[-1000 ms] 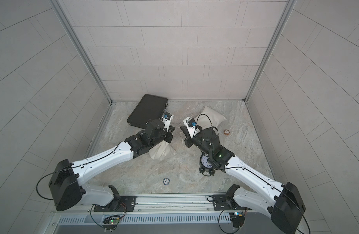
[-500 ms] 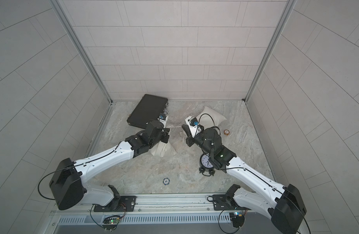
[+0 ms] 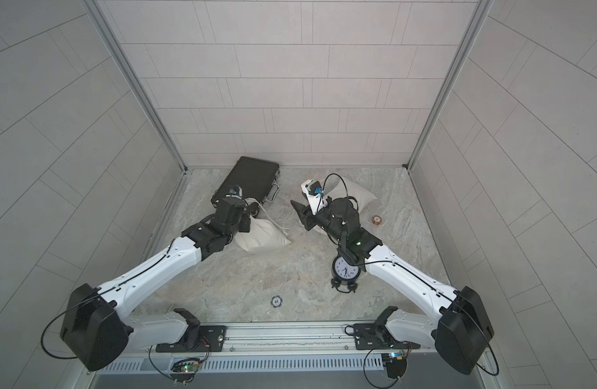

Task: Close the soil bag
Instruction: Frap the soil bag at the center of the board, then place the soil bag at the center of the board, then pick up the soil bag from the center of the board.

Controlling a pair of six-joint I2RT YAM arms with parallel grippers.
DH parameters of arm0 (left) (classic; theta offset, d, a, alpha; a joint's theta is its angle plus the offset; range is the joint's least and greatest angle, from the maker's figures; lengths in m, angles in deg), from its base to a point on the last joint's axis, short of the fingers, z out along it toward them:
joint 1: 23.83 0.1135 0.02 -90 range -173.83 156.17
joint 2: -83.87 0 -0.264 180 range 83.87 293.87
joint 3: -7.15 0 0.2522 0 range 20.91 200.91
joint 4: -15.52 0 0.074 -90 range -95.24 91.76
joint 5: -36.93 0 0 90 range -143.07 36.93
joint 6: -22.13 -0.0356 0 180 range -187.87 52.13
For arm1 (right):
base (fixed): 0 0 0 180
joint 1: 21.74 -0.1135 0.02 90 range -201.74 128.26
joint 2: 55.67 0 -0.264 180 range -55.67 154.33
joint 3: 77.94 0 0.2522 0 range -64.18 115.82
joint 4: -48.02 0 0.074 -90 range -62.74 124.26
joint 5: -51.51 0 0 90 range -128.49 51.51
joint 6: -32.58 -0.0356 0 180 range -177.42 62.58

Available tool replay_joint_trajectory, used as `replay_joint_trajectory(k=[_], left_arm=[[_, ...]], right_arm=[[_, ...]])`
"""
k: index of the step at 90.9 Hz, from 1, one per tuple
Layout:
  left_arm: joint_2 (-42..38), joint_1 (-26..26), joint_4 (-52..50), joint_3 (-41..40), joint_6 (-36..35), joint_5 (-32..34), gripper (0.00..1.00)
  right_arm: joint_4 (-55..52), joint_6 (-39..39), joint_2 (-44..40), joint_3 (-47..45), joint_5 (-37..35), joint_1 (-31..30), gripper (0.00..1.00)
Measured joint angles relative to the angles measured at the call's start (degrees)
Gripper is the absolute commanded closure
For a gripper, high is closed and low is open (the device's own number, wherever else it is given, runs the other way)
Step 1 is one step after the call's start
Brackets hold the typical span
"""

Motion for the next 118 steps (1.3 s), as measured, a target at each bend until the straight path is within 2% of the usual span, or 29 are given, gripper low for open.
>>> replay_joint_trajectory(k=[17, 32, 44, 52, 63, 73, 82, 94, 100, 105, 111, 118], left_arm=[[-4.9, 8.7, 0.5, -7.1, 3.5, 6.4, 0.91], [-4.7, 13.6, 0.4, -11.0, 5.9, 8.9, 0.60], [-7.6, 13.6, 0.5, -12.2, 5.7, 7.6, 0.27], [-13.5, 12.9, 1.6, -12.9, 5.2, 4.6, 0.17], [-21.3, 7.8, 3.8, -13.1, 2.4, 0.7, 0.05], [-22.6, -0.3, 4.9, -12.3, -0.9, -1.0, 0.03], [-19.6, -7.8, 6.1, -10.1, -4.4, -2.7, 0.03], [-11.5, -14.7, 8.5, -6.8, -8.3, -7.1, 0.03], [-6.5, -16.7, 9.7, -4.7, -9.7, -9.4, 0.03], [-2.1, -17.7, 10.6, -2.9, -10.5, -11.4, 0.03], [2.6, -17.9, 11.2, -0.7, -11.3, -13.2, 0.03], [8.0, -17.9, 11.6, 2.4, -12.1, -14.6, 0.03]], right_arm=[[-5.9, -0.2, 8.5, 4.5, -5.2, 0.0, 0.28], [-12.5, -2.0, 14.6, 4.4, -13.6, 0.8, 0.19], [-17.0, -5.5, 16.3, 4.1, -19.8, 3.3, 0.06], [-18.7, -8.5, 16.2, 3.3, -23.0, 5.7, 0.01], [-20.4, -12.7, 16.1, 1.7, -25.7, 9.1, 0.00], [-21.0, -16.4, 16.2, 0.8, -25.5, 11.1, 0.00], [-20.9, -19.3, 17.6, 0.7, -24.8, 11.5, 0.00], [-20.8, -22.4, 21.6, 0.7, -22.1, 12.0, 0.01], [-20.7, -23.6, 23.0, 0.3, -19.8, 12.9, 0.06], [-20.4, -24.0, 23.4, -0.4, -18.0, 13.8, 0.18], [-20.0, -24.5, 23.3, -1.4, -16.1, 14.6, 0.43], [-19.4, -25.1, 23.3, -2.1, -14.5, 15.3, 0.80]])
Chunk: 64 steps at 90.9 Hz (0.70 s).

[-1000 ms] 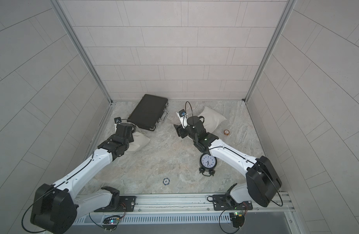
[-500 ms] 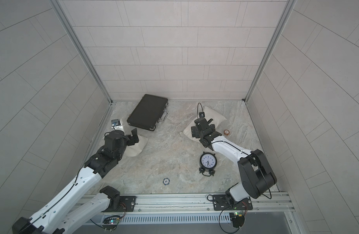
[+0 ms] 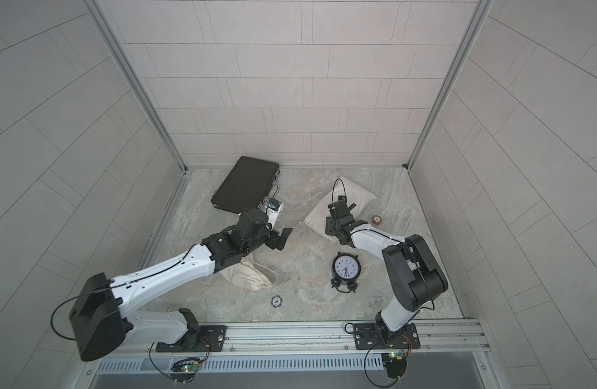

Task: Close the soil bag
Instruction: Pick up the soil bag from the center of the board.

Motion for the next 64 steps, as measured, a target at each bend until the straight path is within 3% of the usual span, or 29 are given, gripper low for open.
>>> replay_joint_trajectory(k=[6, 32, 64], left_arm=[[5.0, 0.0, 0.7, 2.8, -0.7, -0.4, 0.04], [22.2, 2.4, 2.8, 10.2, -4.6, -3.4, 0.13], [32.1, 5.6, 4.3, 16.1, -8.7, -6.1, 0.15]], right_arm=[[0.2, -0.1, -0.2, -0.2, 0.8, 0.1, 1.00], [1.0, 0.2, -6.9, -1.1, 2.1, 0.2, 1.00], [1.4, 1.2, -9.1, -1.1, 3.5, 0.2, 1.00]])
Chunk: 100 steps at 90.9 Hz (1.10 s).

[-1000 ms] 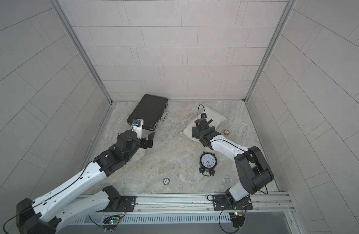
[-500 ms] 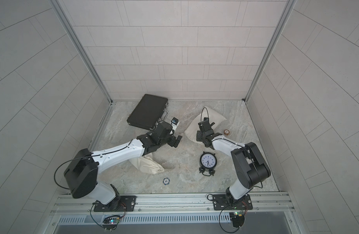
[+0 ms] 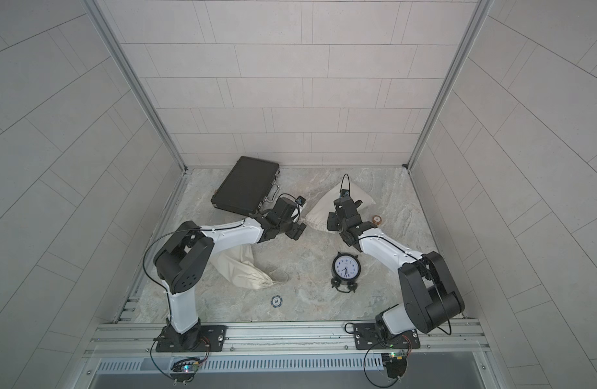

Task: Close the soil bag
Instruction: Pick up the soil bag from the center of the board.

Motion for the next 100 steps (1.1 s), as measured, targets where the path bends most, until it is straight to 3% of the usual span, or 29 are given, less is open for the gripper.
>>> replay_joint_trajectory(k=[30, 52, 63, 82, 100], left_arm=[[3.8, 1.9, 0.0, 3.0, -4.1, -5.6, 0.35], [3.7, 2.5, 0.8, 2.4, -6.0, -7.4, 0.82], [1.2, 2.6, 1.3, -0.5, -6.2, -6.8, 0.98], [-12.4, 3.1, 0.4, -5.3, -6.9, -5.1, 1.00], [-20.7, 3.5, -4.3, 1.9, -6.6, -4.7, 1.00]], right_arm=[[-0.1, 0.4, -1.7, -0.8, 0.1, 0.0, 1.00], [-0.2, 0.5, -2.2, -0.8, 0.5, 0.0, 1.00], [-0.2, 0.6, -2.9, -0.8, 0.4, 0.0, 1.00], [-0.5, 2.0, -4.8, 0.3, 1.5, 0.0, 1.00], [-1.1, 4.0, -4.5, 7.5, 3.6, 0.0, 1.00]])
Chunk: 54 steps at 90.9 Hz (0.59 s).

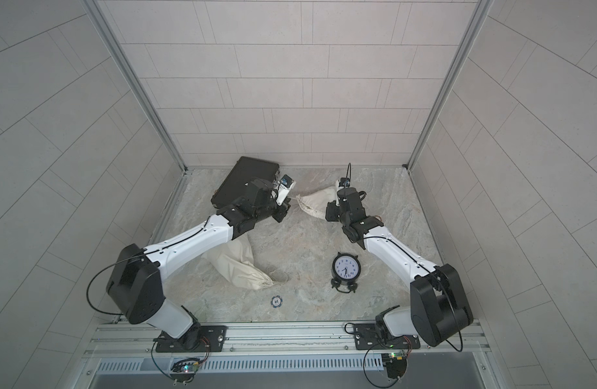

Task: Close the soil bag
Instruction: Pick up the soil bag from the center of the board.

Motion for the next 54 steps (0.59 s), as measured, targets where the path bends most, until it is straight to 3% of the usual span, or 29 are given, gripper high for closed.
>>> replay_joint_trajectory(k=[10, 35, 54], left_arm=[[-1.3, 0.0, -3.0, 5.2, 0.8, 0.2, 1.00], [-1.5, 0.0, -13.4, 18.6, 6.9, -2.9, 1.00], [-1.4, 0.0, -15.9, 20.9, 12.4, -6.6, 1.00]], right_arm=[[0.0, 1.3, 1.2, 4.0, 1.7, 0.0, 0.93], [2.5, 4.8, 1.3, 5.9, 9.2, -0.1, 0.54], [4.6, 7.4, -5.5, 5.7, 14.8, -2.2, 0.29]])
